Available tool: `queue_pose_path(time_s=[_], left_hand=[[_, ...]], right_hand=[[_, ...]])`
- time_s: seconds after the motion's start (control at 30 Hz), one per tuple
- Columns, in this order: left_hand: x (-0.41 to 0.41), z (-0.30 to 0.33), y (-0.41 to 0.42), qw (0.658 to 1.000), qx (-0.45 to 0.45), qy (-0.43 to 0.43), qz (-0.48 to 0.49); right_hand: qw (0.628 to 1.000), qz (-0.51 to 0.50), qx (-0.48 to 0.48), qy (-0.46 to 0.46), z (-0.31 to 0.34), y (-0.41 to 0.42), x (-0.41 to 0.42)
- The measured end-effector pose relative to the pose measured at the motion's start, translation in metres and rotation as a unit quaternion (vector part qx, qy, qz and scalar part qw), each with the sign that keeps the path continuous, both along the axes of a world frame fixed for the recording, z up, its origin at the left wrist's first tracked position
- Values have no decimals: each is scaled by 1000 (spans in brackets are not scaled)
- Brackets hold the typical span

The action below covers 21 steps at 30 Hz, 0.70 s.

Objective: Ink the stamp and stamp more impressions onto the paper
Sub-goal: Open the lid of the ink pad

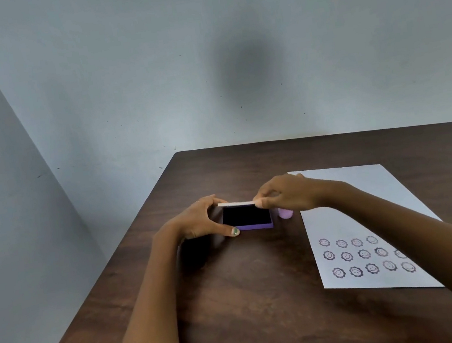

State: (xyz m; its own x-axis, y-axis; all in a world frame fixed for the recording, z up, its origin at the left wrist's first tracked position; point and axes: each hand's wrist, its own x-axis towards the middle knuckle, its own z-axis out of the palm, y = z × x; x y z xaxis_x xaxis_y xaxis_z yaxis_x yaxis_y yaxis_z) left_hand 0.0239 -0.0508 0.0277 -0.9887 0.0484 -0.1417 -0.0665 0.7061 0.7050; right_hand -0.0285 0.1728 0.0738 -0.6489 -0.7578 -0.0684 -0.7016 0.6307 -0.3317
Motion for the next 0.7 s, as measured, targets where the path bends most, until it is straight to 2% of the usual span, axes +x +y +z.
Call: queue_pose_path(time_s=[0.3,0.7], left_hand=[[-2,3,2,1000,8,-17,2],[-2,2,1,1000,-20,-7,3]], right_hand=[[985,-49,-135,-93,8,-12,-20],[982,-85,-167,-33,-18,-28,-55]])
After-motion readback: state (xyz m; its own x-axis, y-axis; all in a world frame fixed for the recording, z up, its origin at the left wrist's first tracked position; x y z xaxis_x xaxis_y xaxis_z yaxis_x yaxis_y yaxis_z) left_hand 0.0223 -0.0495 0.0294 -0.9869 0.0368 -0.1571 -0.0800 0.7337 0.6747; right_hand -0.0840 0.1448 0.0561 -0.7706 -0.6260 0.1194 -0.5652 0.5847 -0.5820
